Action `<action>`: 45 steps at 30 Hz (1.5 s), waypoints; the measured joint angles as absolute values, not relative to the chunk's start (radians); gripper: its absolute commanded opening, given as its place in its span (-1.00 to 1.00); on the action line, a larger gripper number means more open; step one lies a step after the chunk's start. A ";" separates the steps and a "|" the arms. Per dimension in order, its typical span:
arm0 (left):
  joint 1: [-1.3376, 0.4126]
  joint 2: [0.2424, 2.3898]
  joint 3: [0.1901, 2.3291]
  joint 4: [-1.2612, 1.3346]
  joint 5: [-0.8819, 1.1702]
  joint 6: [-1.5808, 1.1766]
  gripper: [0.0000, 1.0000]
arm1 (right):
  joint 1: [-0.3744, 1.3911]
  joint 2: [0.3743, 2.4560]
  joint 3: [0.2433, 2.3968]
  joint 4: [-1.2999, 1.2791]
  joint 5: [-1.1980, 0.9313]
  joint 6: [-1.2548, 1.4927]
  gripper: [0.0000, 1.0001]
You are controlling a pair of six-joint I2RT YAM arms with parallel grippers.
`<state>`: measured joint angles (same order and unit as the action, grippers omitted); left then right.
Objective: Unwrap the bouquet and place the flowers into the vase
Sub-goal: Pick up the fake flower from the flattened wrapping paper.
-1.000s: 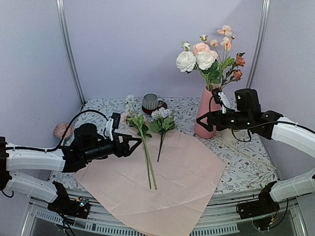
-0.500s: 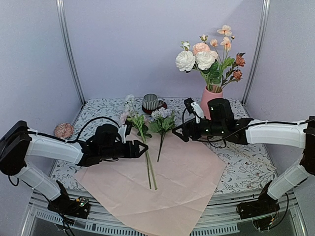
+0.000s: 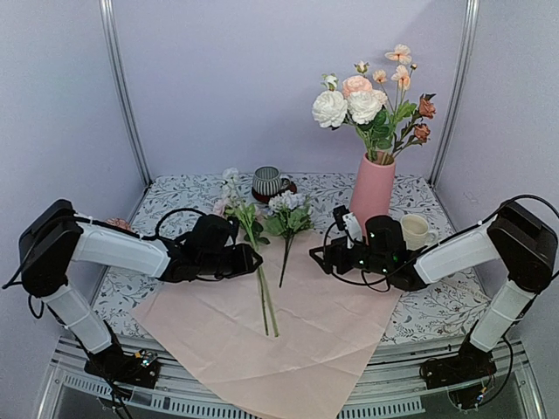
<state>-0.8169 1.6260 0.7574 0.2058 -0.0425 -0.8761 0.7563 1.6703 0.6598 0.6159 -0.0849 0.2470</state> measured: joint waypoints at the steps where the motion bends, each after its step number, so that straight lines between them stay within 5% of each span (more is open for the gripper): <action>1: -0.817 1.635 0.767 0.187 -0.056 -0.888 -0.24 | 0.756 1.673 0.660 0.632 -0.084 0.252 0.68; 37: -0.817 1.893 1.013 0.012 -0.091 -0.920 -0.45 | 0.756 1.679 0.694 0.688 -0.088 0.269 0.68; 45: -0.817 1.918 1.017 0.019 -0.088 -0.928 -0.86 | 0.756 1.679 0.696 0.687 -0.088 0.267 0.69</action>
<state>-0.8169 1.9179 1.0168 0.0189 -0.0875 -0.9276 0.7563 1.6791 0.6956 0.6868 -0.0875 0.2672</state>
